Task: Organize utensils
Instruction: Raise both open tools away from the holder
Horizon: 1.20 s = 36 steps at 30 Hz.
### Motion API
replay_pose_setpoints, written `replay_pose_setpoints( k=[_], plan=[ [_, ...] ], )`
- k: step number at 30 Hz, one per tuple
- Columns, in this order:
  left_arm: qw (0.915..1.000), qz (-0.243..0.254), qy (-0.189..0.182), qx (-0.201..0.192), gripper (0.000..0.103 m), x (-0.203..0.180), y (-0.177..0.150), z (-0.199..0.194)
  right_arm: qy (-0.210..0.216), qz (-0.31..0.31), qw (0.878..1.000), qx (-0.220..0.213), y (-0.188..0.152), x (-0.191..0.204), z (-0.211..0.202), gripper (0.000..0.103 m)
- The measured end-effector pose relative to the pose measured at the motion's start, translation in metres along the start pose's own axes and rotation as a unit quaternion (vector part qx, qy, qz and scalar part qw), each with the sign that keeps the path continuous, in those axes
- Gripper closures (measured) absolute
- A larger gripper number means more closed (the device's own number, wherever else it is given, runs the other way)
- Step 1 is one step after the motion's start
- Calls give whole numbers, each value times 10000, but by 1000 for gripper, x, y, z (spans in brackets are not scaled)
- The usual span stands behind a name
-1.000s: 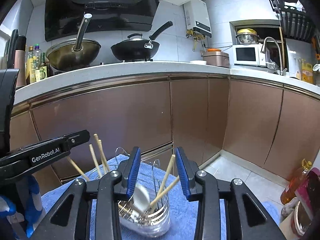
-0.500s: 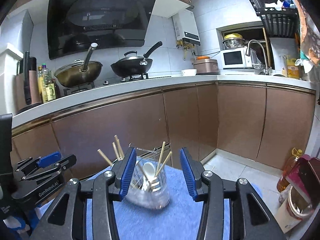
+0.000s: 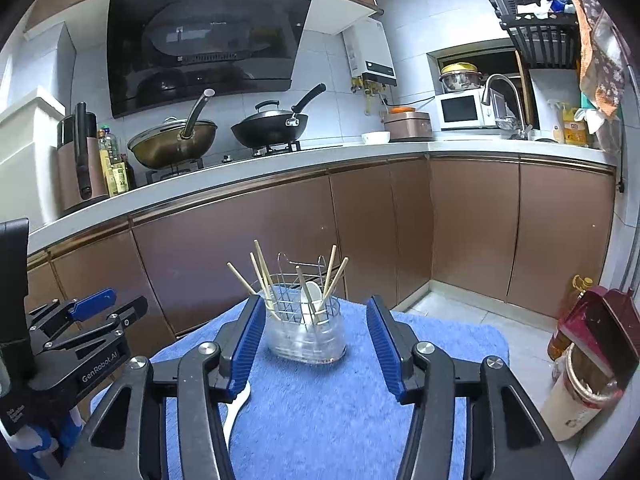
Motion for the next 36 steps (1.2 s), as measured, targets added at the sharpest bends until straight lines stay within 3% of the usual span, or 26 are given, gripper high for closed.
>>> replay_pose_setpoints(
  k=[19,36],
  plan=[
    [9999,16,54,-92,56,15,-11,-42,-36,130,9999,-65,-4,6,-40,46],
    [9996,-54,278,-3,51,42,-25,-39,-19,131,9999,75,-13,15,-37,43]
  ],
)
Point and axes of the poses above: each gripper's, at about its wrist camera, not at the fingertips, and z roughly the way its jaws point, x to its left, y to its top, the point moved 9 cm from there along z, roughly the way its jaws point, and after that the axes turned 3 degrees about -x, right-handed, at the moved point
